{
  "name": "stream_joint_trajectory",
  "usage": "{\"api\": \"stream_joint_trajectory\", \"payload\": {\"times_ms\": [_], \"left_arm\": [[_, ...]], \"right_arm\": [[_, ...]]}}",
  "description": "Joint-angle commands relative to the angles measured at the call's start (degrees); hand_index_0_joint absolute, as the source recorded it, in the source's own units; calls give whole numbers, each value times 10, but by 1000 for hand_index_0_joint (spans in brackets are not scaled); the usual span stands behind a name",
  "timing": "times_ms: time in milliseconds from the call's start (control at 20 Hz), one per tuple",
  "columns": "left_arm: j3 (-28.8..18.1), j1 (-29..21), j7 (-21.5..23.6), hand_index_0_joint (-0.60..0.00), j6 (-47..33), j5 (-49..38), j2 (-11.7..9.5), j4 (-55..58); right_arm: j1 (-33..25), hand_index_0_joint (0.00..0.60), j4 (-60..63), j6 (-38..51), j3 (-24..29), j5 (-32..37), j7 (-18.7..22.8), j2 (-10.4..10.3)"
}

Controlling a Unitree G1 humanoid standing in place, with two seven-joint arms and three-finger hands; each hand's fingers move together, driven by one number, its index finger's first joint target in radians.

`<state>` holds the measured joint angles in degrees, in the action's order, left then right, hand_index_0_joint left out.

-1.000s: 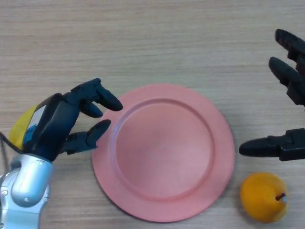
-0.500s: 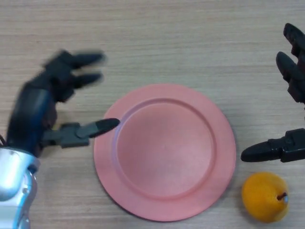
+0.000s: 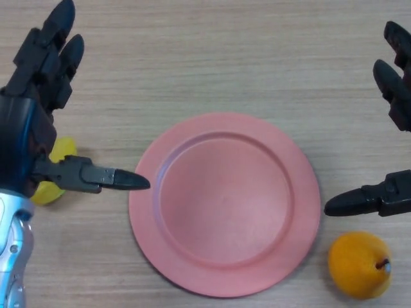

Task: Pick up the yellow starfruit and place it on the plate

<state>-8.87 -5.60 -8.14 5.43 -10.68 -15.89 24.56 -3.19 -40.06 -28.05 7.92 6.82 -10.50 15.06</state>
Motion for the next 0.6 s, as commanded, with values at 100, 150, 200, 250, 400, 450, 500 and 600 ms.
{"api": "stream_joint_trajectory", "payload": {"times_ms": [100, 150, 200, 250, 400, 450, 500, 600], "left_arm": [[-35, -5, -6, 0, -37, -21, -20, 49], [-36, -5, -8, 0, -30, -22, -20, 52], [-36, -3, -9, 0, -29, -19, -20, 54], [-32, -2, -10, 0, -32, -9, -18, 56], [-33, 3, -19, 0, -32, 3, -17, 58], [-35, 4, -22, 0, -29, 2, -17, 59], [-35, 5, -22, 0, -28, 2, -17, 59], [-35, 7, -23, 0, -27, -1, -16, 56]], "right_arm": [[-14, 0, -43, 90, 27, 22, 14, 14], [-15, 0, -46, 84, 26, 23, 8, 15], [-18, 0, -48, 78, 28, 26, 6, 17], [-17, 0, -45, 84, 29, 27, 3, 17], [-7, 0, -44, 81, 43, 45, -1, 16], [-3, 0, -51, 60, 53, 70, 1, 16], [-1, 0, -51, 59, 57, 77, 3, 16], [-9, 0, -46, 53, 64, 87, 17, 22]]}}
